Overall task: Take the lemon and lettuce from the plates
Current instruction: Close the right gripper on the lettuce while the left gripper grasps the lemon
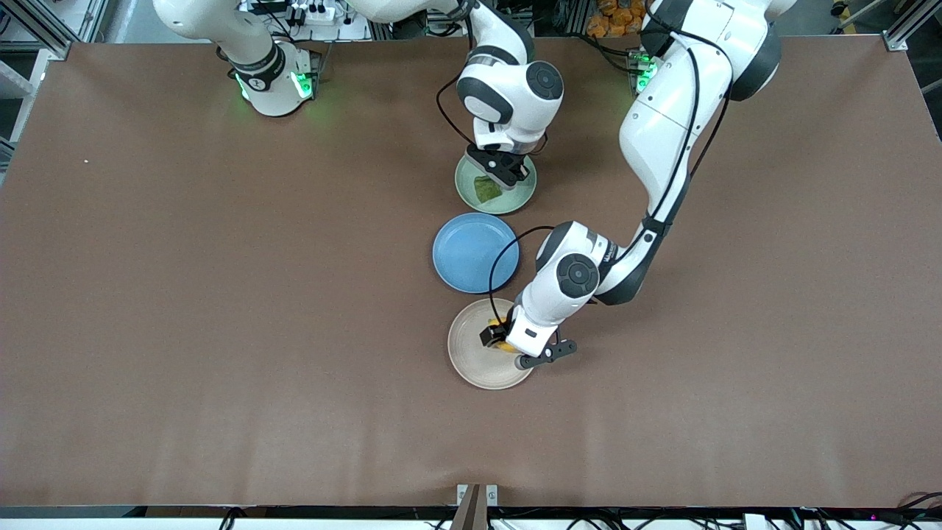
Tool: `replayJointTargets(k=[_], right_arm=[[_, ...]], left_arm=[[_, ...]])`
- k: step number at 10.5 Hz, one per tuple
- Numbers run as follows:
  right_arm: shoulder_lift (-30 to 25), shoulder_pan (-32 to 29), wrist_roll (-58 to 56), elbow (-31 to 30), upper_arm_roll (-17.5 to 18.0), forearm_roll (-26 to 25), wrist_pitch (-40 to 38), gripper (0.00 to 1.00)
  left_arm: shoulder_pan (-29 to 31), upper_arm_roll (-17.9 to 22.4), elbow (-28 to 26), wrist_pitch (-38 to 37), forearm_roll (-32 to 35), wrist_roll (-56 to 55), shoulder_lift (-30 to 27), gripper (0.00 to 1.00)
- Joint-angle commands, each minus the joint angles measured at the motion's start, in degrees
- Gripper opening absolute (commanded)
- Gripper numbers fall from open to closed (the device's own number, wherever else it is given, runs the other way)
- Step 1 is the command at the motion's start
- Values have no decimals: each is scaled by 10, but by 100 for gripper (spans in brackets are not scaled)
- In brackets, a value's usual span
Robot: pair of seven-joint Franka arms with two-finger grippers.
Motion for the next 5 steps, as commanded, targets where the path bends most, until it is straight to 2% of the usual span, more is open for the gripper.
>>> replayJointTargets(k=[1, 3, 5], right_arm=[[-13, -19, 4, 9, 5, -18, -15, 0], [-41, -32, -36, -1, 5, -27, -38, 0], [-103, -41, -75, -74, 5, -33, -15, 0]], left_arm=[[-8, 8, 13, 3, -9, -3, 8, 59], [-8, 8, 12, -1, -9, -4, 7, 53], [-6, 8, 13, -14, -10, -5, 1, 52]])
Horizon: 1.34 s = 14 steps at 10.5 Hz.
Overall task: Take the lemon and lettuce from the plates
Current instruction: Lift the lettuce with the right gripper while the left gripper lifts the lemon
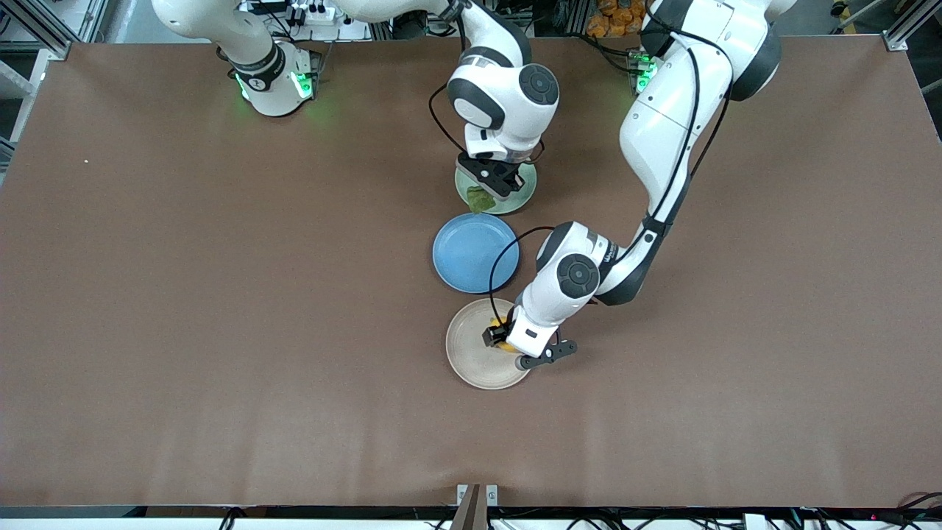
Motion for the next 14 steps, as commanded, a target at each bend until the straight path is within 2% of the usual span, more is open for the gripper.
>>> replayJointTargets(k=[1, 2, 3, 9, 14], right_arm=[[-112, -12, -33, -140, 6, -20, 53, 0], [-156, -16, -46, -206, 6, -20, 93, 0], [-184, -26, -64, -241, 6, -20, 105, 0], [-190, -135, -194, -243, 6, -20, 100, 0], [-190, -230, -306, -244, 6, -20, 99, 0]], left_arm=[[-3, 7, 12, -30, -10, -5, -7, 52], [-2, 5, 13, -56, -11, -5, -12, 52], [3, 4, 13, -77, -12, -5, -22, 52], [43, -3, 14, -213, -18, 0, -83, 52], [108, 9, 11, -349, -8, 94, -142, 55]])
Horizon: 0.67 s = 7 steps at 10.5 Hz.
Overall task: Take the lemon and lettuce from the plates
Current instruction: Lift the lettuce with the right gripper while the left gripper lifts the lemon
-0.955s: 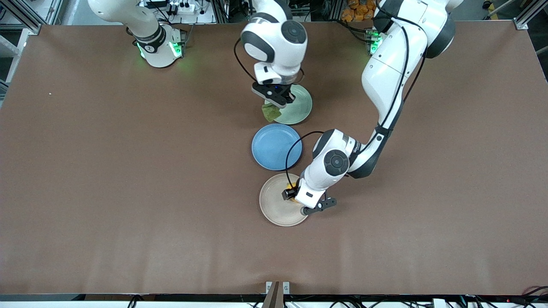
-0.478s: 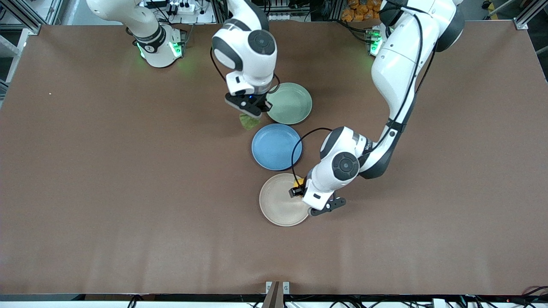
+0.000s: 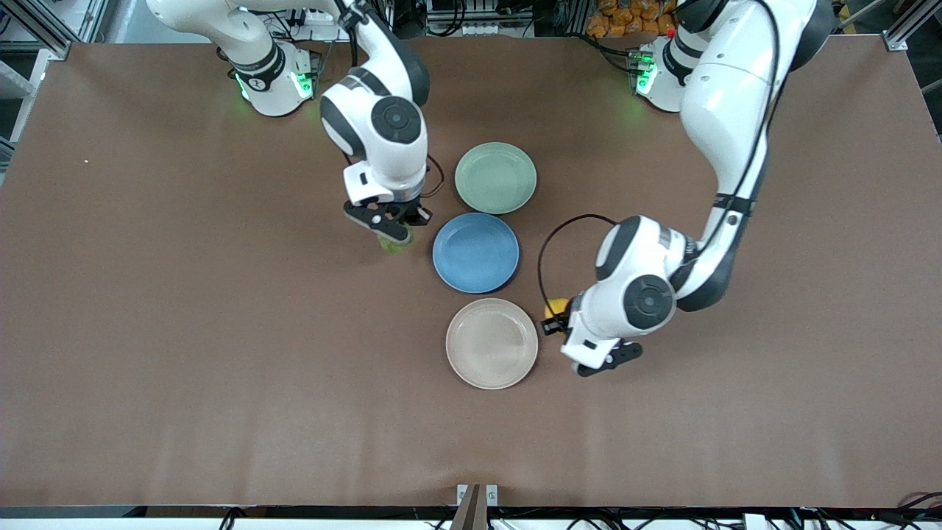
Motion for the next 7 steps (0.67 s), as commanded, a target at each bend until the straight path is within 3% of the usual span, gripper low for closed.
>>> replayJointTargets(k=[1, 4, 7], right_arm=[[-12, -60, -60, -16, 8, -9, 3, 0], [-7, -145, -159, -16, 9, -8, 3, 0], [-6, -248, -272, -17, 11, 8, -11, 0]], left_arm=[[35, 3, -15, -42, 21, 43, -35, 55], [69, 3, -23, -63, 75, 58, -31, 55], [104, 3, -39, -70, 76, 109, -30, 56]])
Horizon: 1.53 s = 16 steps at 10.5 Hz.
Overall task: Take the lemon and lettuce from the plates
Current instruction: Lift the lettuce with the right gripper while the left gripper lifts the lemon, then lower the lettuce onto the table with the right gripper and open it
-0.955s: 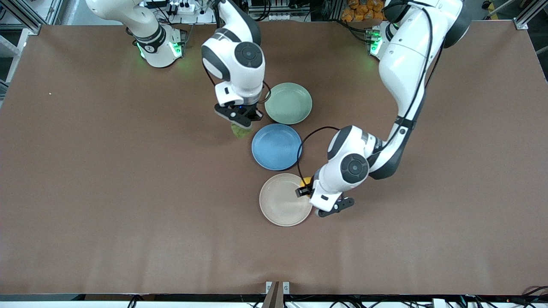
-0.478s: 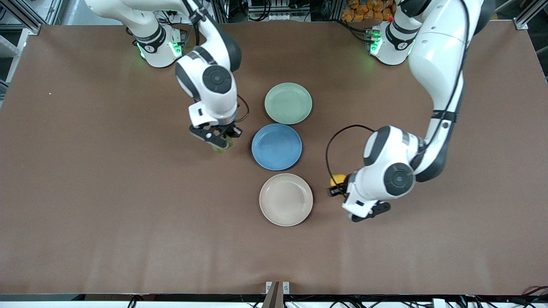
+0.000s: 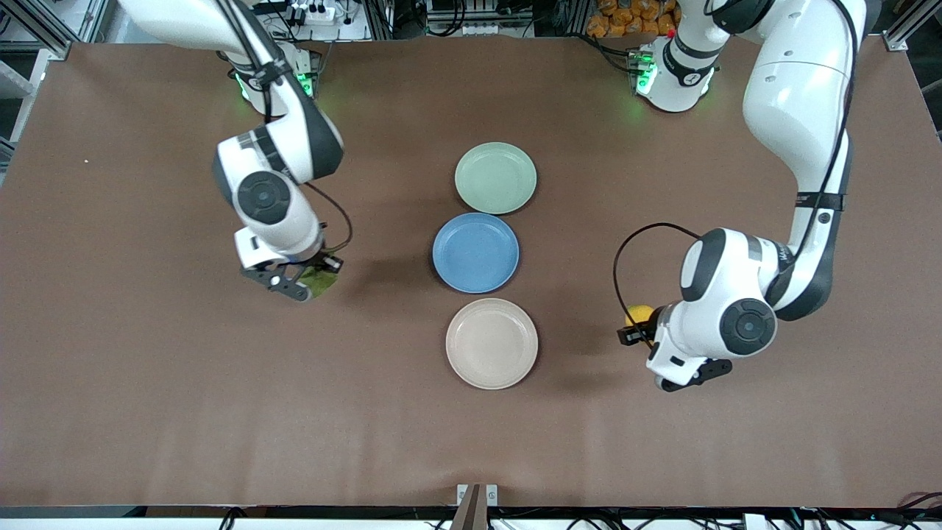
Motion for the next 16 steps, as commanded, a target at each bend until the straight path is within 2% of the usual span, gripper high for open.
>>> replayJointTargets(k=[1, 2, 4, 5, 9, 12, 14, 16], right_arm=[[-8, -89, -88, -11, 11, 9, -15, 0], [-8, -133, -135, -13, 14, 11, -27, 0], [-7, -187, -267, -11, 11, 77, -48, 0], [-3, -209, -291, -6, 11, 86, -48, 0], [14, -254, -289, 45, 11, 88, -22, 0], [34, -262, -291, 86, 11, 89, -16, 0], [34, -257, -285, 85, 11, 89, 1, 9], [25, -252, -280, 78, 15, 90, -9, 11]], left_arm=[[21, -3, -18, -10, 17, 30, -5, 56], [32, -3, -23, -10, 33, 38, -5, 56], [55, -3, -27, -8, 36, 78, -3, 56], [63, -3, -33, -4, 37, 92, -3, 56], [78, -3, -75, 52, 49, 101, 9, 56], [91, -3, -119, 105, 72, 109, 9, 56], [95, -3, -131, 115, 75, 109, 9, 57], [96, -3, -144, 130, 81, 109, 10, 59]])
